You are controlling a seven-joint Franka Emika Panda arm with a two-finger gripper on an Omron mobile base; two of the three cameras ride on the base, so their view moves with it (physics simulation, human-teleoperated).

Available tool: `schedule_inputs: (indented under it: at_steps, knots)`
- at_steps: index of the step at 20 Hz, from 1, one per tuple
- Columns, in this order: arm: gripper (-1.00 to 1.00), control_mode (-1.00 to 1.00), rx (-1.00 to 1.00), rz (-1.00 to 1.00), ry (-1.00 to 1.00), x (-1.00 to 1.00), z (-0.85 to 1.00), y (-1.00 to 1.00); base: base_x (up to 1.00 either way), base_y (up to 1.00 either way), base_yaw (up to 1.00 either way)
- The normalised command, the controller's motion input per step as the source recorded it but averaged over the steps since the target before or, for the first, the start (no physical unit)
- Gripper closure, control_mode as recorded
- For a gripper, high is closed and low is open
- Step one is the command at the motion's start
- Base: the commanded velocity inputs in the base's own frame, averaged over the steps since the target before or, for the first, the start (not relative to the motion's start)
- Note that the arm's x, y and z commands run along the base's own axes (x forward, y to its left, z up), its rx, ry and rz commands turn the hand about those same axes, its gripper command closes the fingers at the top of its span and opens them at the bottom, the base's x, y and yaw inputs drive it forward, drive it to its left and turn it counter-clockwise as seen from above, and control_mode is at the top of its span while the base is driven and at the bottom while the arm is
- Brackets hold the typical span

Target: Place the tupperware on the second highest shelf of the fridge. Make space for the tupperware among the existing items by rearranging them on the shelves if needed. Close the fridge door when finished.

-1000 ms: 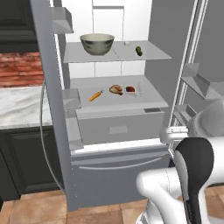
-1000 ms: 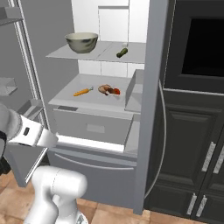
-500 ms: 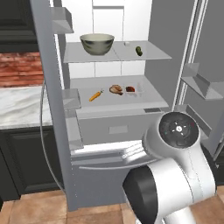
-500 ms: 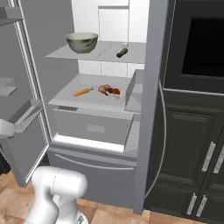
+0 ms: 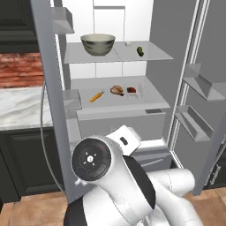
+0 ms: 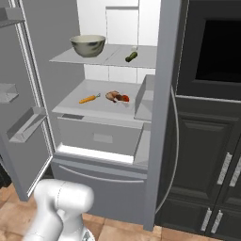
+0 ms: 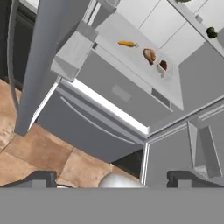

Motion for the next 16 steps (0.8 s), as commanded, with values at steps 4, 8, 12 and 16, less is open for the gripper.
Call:
schedule_inputs:
  at_steps: [4,8,12,16]
  knots:
    - [-1.0,-1.0,-0.25,0.03,0.03,0.38,-0.01,0.78,0.0,0.0,0.0]
    - [-1.0,-1.0,-0.3,0.0,0.04,0.5,-0.06,0.86,0.0,0.0,0.0]
    - [-1.0,-1.0,-0.35,0.0,0.05,0.52,-0.24,0.87,0.0,0.0,0.0]
    - [-1.0,-1.0,-0.37,0.0,0.07,0.56,-0.37,0.84,0.0,0.0,0.0]
